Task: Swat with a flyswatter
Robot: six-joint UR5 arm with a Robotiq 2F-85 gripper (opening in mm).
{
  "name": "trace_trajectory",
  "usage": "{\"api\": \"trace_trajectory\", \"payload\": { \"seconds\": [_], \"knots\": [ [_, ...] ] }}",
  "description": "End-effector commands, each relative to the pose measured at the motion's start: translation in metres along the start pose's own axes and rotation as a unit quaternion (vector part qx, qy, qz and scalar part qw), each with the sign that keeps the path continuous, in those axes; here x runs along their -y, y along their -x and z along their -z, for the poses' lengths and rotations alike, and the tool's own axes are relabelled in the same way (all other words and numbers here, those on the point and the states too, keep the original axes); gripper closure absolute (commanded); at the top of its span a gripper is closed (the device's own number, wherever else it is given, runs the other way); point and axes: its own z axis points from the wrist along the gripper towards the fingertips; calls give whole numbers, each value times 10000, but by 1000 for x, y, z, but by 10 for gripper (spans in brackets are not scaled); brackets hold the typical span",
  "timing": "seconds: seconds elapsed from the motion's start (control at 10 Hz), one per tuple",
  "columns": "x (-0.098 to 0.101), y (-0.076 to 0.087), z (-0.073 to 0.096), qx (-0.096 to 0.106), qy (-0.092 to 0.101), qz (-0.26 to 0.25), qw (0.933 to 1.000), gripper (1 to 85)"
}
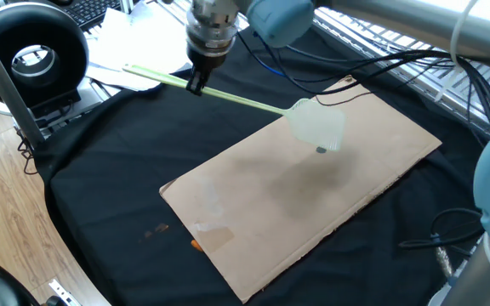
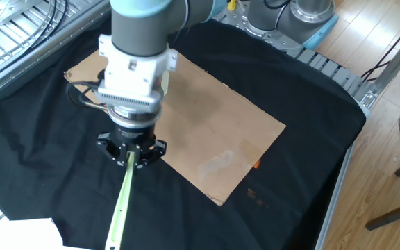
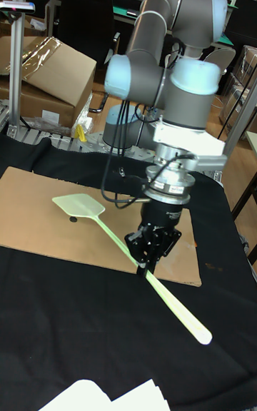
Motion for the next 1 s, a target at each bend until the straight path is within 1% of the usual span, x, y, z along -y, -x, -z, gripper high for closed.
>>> {"api": "trace_trajectory", "payload": {
  "seconds": [0.0, 0.1, 0.2, 0.3, 0.4, 0.5, 0.7, 0.8, 0.9],
  "knots": [
    [4, 0, -1, 316, 66, -93, 9994, 847],
    [6, -22, -3, -20, 62, -310, 9995, 847],
    [14, -58, -3, -618, -77, -524, 9967, 847],
    [23, -87, 6, -1191, -319, -679, 9900, 847],
    [25, -94, 14, -1298, -436, -789, 9874, 847],
    [17, -91, 13, -1193, -264, -905, 9884, 847],
    [11, -85, 3, -1150, -191, -975, 9884, 847],
    [8, -81, 4, -1119, -168, -1014, 9884, 847],
    [6, -76, 18, -1178, -149, -1117, 9866, 847]
  ]
}}
